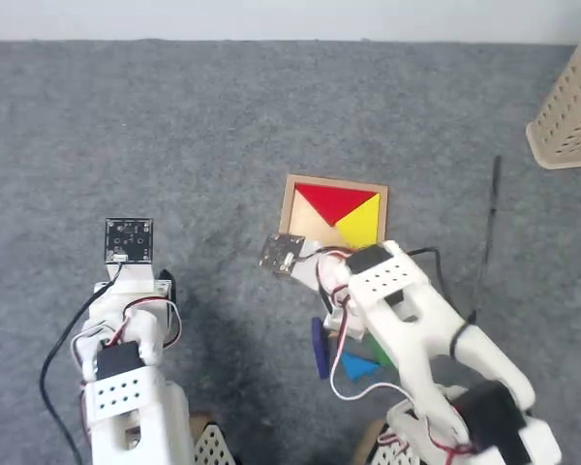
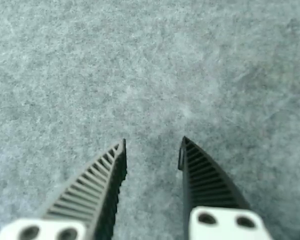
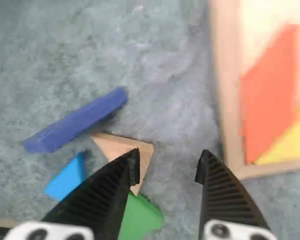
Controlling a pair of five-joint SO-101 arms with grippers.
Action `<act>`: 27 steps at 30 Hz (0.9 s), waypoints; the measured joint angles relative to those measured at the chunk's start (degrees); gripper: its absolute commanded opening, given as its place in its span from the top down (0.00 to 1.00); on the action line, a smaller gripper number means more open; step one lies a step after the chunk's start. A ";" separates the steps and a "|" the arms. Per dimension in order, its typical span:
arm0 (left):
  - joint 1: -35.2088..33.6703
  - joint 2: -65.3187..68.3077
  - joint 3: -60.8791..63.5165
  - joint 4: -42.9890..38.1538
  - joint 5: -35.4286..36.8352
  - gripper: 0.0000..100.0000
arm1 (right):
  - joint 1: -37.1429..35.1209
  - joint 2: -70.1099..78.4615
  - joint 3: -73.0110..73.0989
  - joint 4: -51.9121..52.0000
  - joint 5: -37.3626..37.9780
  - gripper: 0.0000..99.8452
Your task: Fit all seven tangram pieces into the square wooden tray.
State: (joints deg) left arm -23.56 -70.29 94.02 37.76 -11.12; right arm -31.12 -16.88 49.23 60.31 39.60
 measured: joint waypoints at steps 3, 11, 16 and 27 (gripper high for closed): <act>-0.09 0.00 0.00 0.00 0.00 0.83 | -0.35 -4.48 0.09 3.25 -0.79 0.81; 0.00 0.00 0.00 0.00 0.00 0.83 | -3.78 -7.56 7.12 2.46 0.62 0.81; 0.00 0.00 0.00 0.00 0.00 0.83 | -4.13 -7.56 7.82 0.53 1.14 0.81; 0.00 0.00 0.00 0.00 0.00 0.83 | -4.22 -2.73 7.74 -4.48 1.32 0.81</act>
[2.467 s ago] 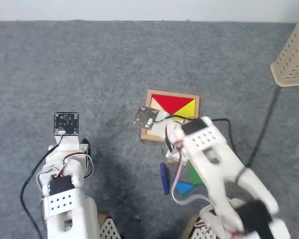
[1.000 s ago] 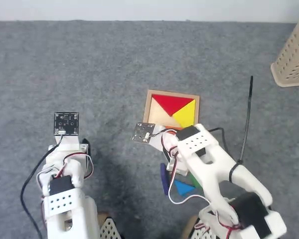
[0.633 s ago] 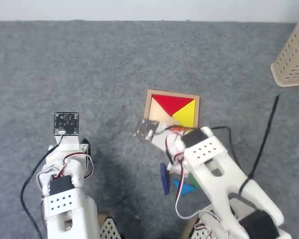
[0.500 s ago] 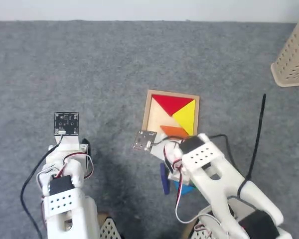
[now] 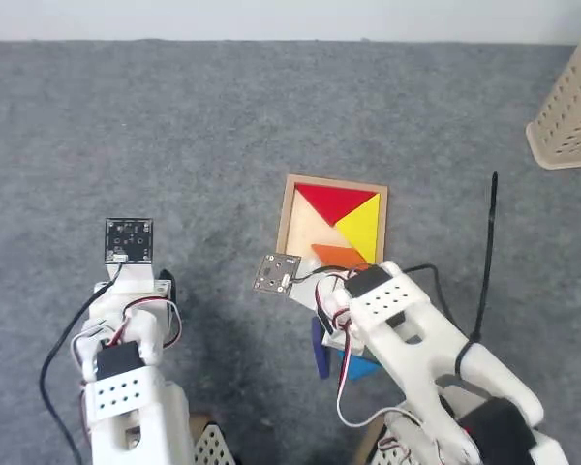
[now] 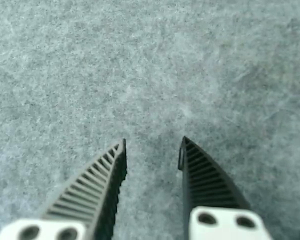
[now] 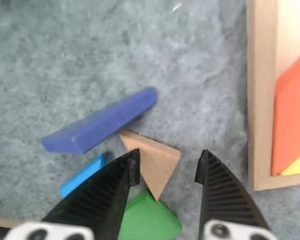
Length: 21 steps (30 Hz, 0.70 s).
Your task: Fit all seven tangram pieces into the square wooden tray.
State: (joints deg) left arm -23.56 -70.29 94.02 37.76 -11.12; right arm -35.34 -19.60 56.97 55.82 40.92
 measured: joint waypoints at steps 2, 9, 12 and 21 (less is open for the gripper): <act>0.00 0.00 0.00 0.00 0.00 0.83 | 0.00 0.70 -0.09 -0.62 0.00 0.81; -0.09 0.00 0.00 0.00 0.00 0.83 | 0.00 1.05 -0.26 -0.62 0.62 0.81; 0.00 0.00 0.00 0.00 0.00 0.83 | 0.00 1.05 -0.26 -0.62 1.93 0.81; 0.00 0.00 0.00 0.00 0.00 0.83 | 0.00 1.41 -0.62 -0.44 2.46 0.81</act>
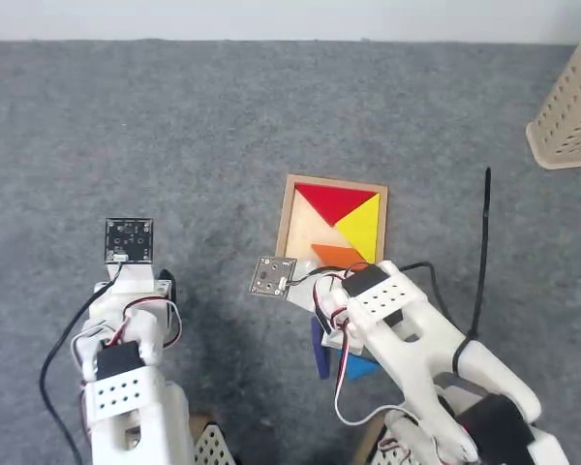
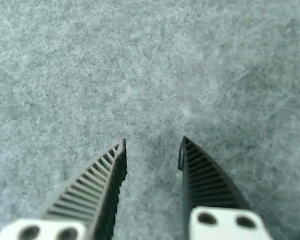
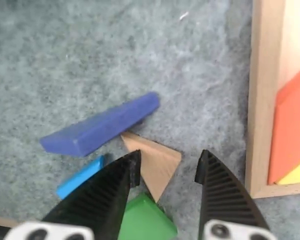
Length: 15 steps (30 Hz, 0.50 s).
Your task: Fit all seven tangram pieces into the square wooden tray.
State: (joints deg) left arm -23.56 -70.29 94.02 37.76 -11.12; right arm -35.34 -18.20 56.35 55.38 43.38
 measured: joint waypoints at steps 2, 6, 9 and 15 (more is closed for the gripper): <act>0.00 0.00 0.00 0.00 0.00 0.83 | 0.00 0.00 -0.18 0.53 0.79 0.81; 0.00 0.00 0.00 0.00 0.00 0.83 | 0.00 0.00 0.35 0.62 1.76 0.81; 0.00 0.00 0.00 0.00 0.00 0.83 | 0.00 0.00 0.35 0.62 1.85 0.81; 0.00 0.00 0.00 0.00 0.00 0.83 | 0.00 0.00 0.35 0.62 1.85 0.81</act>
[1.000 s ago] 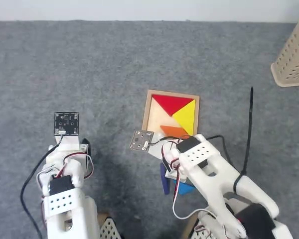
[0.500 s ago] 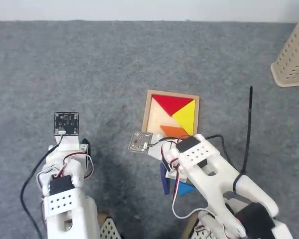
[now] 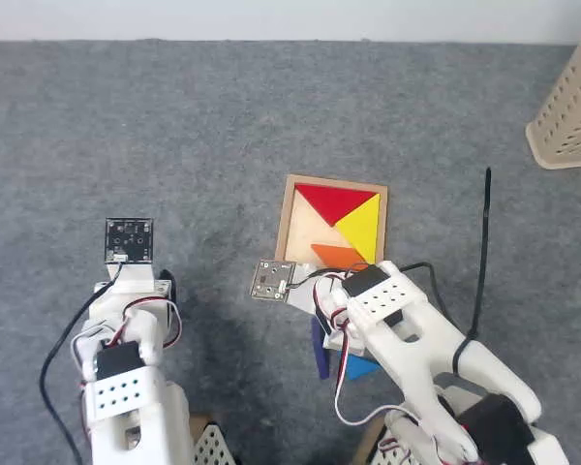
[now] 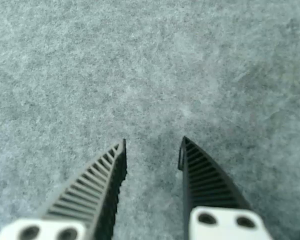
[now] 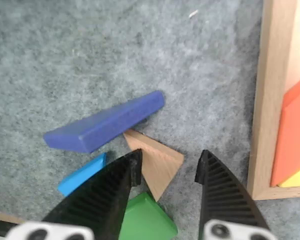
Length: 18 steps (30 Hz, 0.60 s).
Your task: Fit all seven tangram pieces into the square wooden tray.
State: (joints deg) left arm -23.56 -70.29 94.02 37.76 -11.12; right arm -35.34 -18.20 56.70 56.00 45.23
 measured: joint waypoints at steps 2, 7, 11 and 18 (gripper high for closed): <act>0.00 0.00 0.00 0.00 0.00 0.83 | 0.00 0.00 0.00 0.18 0.18 0.81; 0.00 0.00 0.00 0.00 0.00 0.83 | 0.09 0.26 1.76 1.93 2.29 0.81; -0.09 0.00 0.00 0.00 0.00 0.83 | 0.09 0.44 1.67 1.93 2.46 0.82; -0.09 0.00 0.00 0.00 0.00 0.83 | 0.53 0.79 0.70 1.93 2.37 1.00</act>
State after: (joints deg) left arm -23.65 -70.29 94.02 37.76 -11.12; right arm -34.81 -17.41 57.41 57.93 47.60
